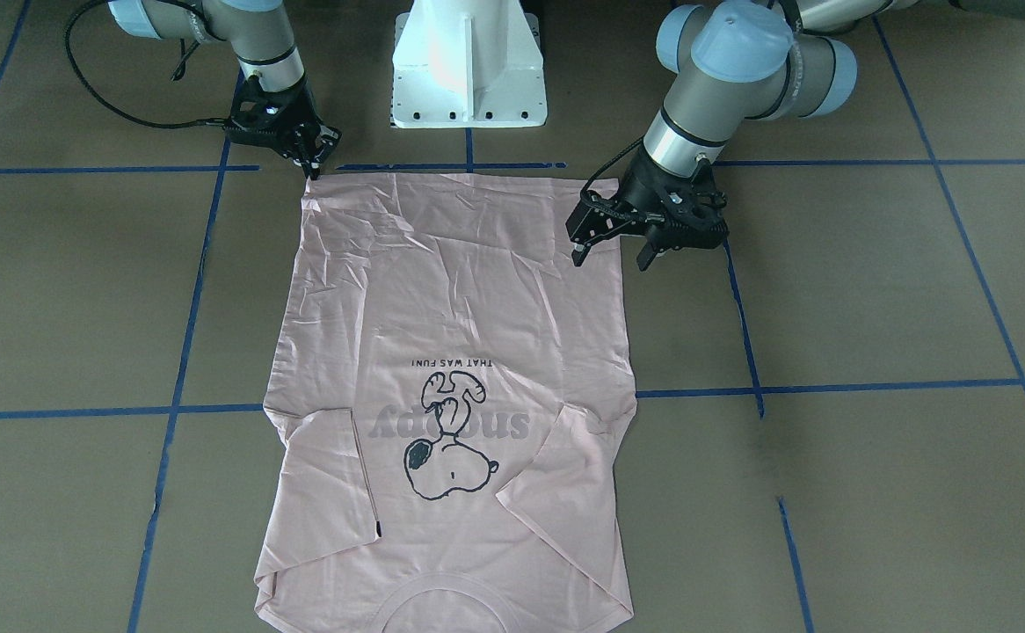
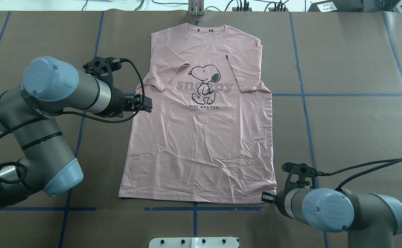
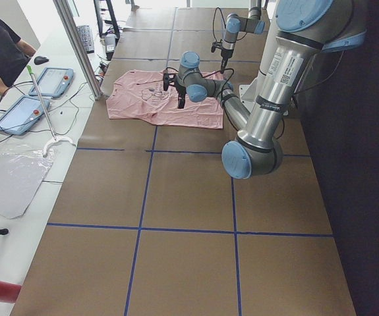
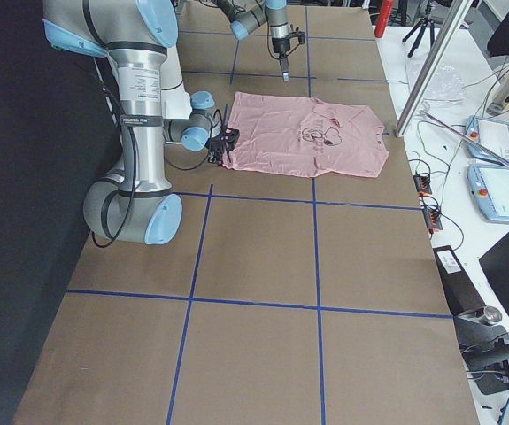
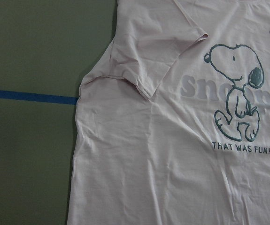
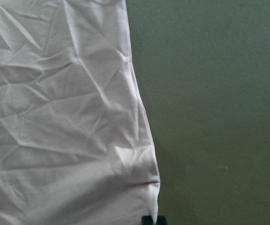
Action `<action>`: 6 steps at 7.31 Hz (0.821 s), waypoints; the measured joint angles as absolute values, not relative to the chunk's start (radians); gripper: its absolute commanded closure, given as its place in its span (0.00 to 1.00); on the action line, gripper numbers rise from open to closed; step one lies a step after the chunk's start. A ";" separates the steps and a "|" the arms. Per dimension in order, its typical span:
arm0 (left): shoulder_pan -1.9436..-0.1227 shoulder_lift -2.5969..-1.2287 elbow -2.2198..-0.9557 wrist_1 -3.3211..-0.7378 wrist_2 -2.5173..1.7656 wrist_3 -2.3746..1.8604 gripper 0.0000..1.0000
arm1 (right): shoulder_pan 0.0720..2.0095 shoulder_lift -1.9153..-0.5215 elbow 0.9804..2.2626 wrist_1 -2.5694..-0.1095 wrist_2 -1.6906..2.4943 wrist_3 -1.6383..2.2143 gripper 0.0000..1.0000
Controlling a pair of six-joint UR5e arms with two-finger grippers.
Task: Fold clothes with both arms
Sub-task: 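Lower the left gripper to its hem corner while the right gripper holds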
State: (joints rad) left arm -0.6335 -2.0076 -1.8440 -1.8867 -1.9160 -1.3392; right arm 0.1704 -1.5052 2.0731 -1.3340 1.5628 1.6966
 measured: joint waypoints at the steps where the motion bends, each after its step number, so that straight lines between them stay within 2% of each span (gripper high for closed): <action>1: -0.584 -2.006 -1.872 -1.820 -1.898 -1.407 0.00 | 0.181 -1.506 2.075 -1.334 1.561 1.696 1.00; 3: -0.444 -1.980 -1.942 -1.694 -1.803 -1.582 0.00 | 0.199 -1.510 2.080 -1.334 1.563 1.682 1.00; 6: -0.306 -1.856 -1.995 -1.650 -1.696 -1.734 0.00 | 0.205 -1.503 2.109 -1.331 1.568 1.662 1.00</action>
